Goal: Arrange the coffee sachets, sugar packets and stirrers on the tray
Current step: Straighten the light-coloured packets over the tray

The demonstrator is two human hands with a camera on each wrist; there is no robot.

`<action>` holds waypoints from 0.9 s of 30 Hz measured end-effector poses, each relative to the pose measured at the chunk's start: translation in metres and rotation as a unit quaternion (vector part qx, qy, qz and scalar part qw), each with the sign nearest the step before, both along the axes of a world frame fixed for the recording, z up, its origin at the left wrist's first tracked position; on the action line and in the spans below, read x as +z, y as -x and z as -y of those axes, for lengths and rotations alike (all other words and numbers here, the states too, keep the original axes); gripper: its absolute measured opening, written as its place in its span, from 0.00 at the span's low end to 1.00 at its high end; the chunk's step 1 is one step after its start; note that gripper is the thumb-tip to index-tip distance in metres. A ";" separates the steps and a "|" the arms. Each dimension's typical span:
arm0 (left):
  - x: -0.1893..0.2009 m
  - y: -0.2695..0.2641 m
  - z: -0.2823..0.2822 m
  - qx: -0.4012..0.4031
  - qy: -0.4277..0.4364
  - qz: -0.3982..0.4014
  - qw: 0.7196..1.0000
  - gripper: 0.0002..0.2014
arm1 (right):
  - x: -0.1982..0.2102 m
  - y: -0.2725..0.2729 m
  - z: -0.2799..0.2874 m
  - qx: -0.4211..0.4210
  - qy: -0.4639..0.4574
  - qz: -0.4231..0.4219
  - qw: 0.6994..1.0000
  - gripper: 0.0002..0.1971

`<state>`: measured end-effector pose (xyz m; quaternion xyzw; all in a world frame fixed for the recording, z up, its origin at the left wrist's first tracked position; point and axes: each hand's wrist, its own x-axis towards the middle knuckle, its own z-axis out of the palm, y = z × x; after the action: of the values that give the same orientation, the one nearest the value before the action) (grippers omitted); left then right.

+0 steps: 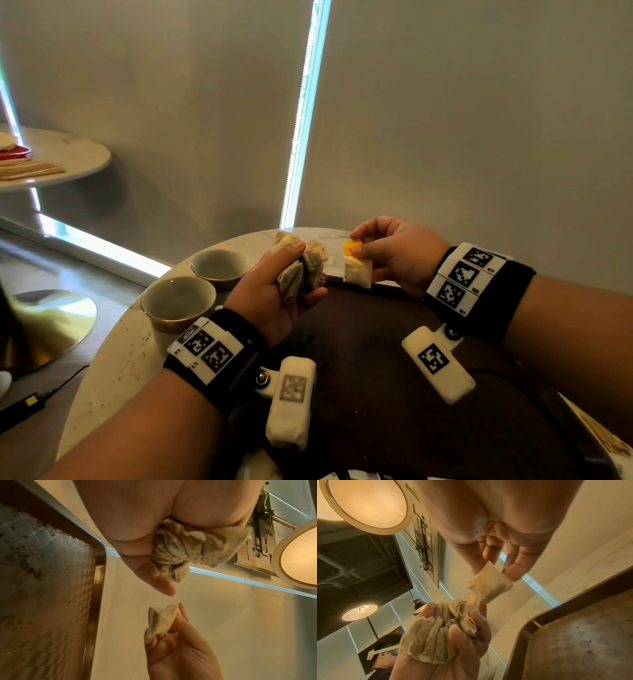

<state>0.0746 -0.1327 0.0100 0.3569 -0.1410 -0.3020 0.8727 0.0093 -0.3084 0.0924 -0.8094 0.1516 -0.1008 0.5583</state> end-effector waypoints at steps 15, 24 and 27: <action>0.004 0.004 0.002 0.028 0.045 -0.004 0.999 0.28 | -0.004 0.005 -0.016 0.040 -0.119 0.029 0.992 0.03; 0.000 -0.006 0.001 0.047 0.077 0.012 0.996 0.18 | -0.016 -0.004 -0.014 0.018 -0.008 -0.004 1.000 0.16; 0.004 -0.010 -0.003 0.065 0.096 0.022 0.993 0.14 | -0.015 -0.010 -0.005 -0.013 0.041 -0.012 0.999 0.15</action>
<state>0.0843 -0.1292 0.0145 0.2858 -0.1648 -0.2220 0.9176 0.0192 -0.3033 0.0774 -0.8309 0.1652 -0.1044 0.5210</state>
